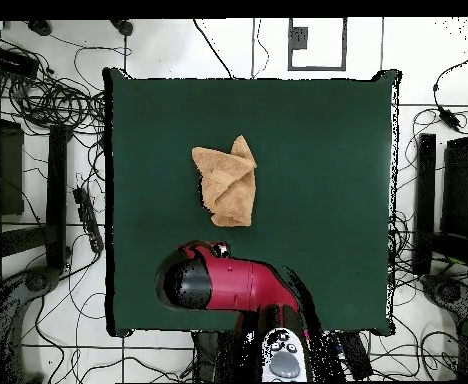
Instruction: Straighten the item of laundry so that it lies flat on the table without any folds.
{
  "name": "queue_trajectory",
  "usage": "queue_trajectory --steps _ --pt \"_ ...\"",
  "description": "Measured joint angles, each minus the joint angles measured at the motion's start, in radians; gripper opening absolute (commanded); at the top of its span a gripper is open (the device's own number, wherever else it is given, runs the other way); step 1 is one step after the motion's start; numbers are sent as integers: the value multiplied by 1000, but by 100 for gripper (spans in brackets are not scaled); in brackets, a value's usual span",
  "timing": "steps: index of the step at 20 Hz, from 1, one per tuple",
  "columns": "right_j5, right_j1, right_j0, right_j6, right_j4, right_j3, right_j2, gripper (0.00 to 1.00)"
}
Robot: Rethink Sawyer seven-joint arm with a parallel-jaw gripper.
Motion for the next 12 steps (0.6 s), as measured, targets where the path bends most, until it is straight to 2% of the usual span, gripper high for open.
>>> queue_trajectory --steps 12 --pt "118 57 19 0 3 -160 -26 100"
